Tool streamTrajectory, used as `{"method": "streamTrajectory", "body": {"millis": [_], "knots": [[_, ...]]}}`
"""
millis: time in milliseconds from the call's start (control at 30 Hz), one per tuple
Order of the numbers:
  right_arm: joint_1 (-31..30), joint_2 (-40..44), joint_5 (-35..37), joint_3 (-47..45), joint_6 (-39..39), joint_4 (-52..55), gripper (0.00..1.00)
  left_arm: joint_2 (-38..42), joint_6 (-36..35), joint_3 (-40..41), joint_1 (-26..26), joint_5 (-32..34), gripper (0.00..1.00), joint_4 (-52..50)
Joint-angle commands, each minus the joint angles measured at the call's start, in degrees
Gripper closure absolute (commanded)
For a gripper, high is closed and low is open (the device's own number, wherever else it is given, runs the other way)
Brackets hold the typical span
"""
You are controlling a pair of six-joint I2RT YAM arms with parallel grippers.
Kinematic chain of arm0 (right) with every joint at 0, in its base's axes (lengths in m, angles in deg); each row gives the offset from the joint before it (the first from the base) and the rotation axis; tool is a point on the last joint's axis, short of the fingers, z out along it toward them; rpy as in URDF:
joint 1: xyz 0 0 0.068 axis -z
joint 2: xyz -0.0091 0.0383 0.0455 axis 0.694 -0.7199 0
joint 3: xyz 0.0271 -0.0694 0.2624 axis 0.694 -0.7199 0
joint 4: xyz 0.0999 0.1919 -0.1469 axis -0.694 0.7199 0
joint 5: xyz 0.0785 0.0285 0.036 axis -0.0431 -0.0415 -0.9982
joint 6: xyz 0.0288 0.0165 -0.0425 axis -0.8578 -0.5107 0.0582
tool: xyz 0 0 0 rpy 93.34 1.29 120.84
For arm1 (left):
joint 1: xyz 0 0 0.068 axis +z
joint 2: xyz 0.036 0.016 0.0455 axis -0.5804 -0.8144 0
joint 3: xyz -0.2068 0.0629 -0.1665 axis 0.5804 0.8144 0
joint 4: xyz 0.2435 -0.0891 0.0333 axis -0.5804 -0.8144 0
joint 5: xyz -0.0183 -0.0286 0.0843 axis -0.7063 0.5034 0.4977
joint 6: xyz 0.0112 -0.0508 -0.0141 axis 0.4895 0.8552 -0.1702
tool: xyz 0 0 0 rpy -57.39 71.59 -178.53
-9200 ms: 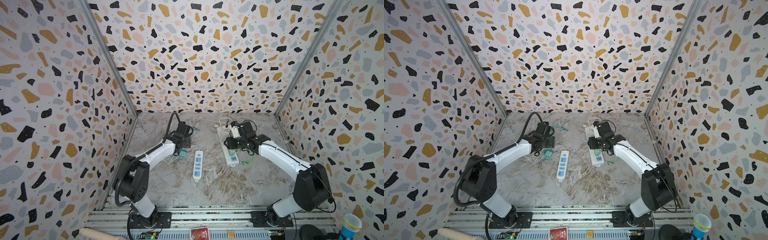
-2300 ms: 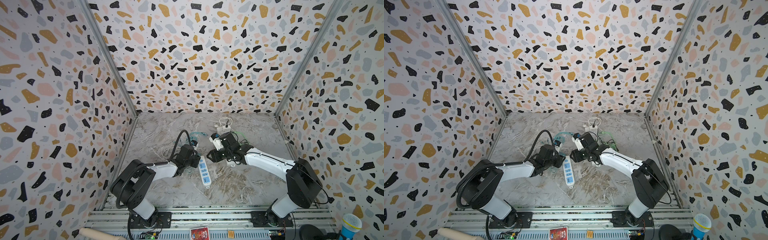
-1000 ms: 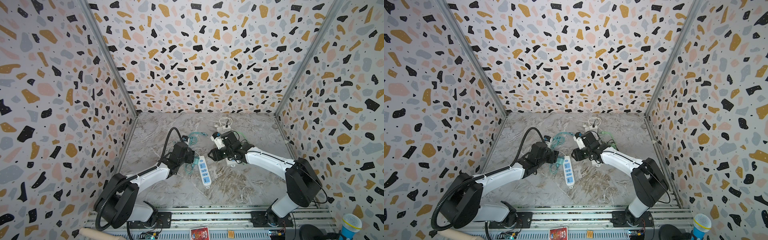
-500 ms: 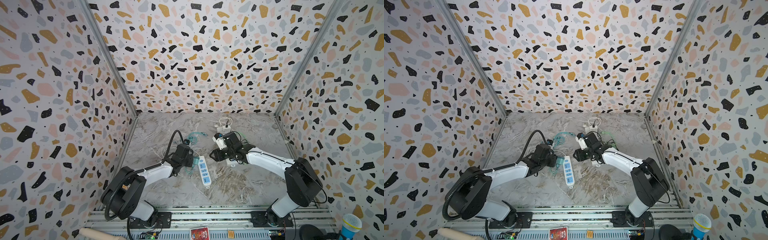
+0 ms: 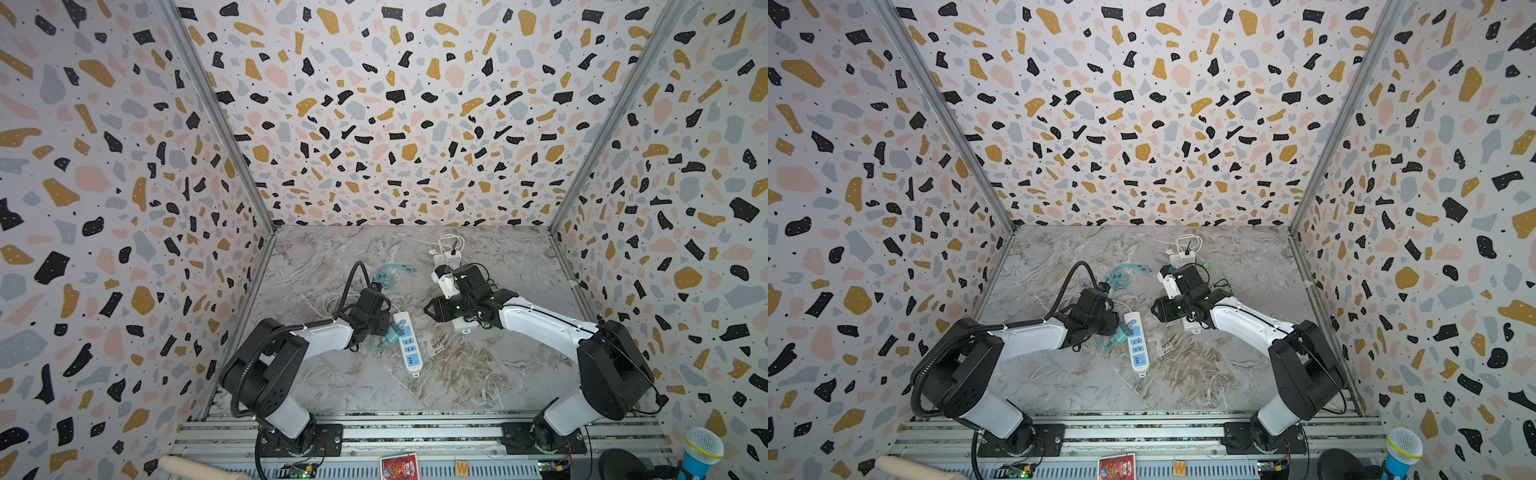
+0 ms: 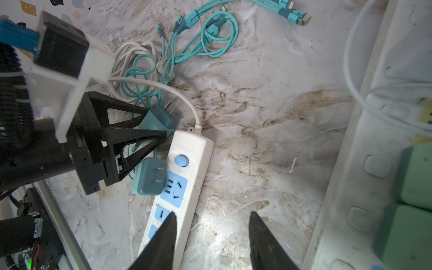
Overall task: Insert plugs into power strip
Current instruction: Pick up the plug from the center of the table, then place the plug in the socket.
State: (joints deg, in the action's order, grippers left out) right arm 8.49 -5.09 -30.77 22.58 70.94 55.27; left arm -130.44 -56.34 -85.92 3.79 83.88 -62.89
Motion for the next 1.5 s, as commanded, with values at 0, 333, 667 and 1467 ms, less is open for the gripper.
{"method": "streamTrajectory", "body": {"millis": [0,333,667,1467], "knots": [[0.19,2.14,-0.75,-0.21,0.53,-0.35,0.49,-1.08,0.35,-0.80,-0.13,1.49,0.40,-1.59],[0.18,2.50,-0.78,-0.54,0.58,-0.35,0.49,-4.12,-0.44,-2.88,-0.31,1.92,0.47,-2.17],[0.14,2.54,-1.13,1.22,1.07,0.87,0.49,4.73,-1.34,-10.15,-1.14,0.41,0.64,-15.16],[0.58,12.67,-12.80,3.14,2.16,0.03,0.49,16.86,-10.69,-26.20,0.76,-27.99,0.61,-17.03]]}}
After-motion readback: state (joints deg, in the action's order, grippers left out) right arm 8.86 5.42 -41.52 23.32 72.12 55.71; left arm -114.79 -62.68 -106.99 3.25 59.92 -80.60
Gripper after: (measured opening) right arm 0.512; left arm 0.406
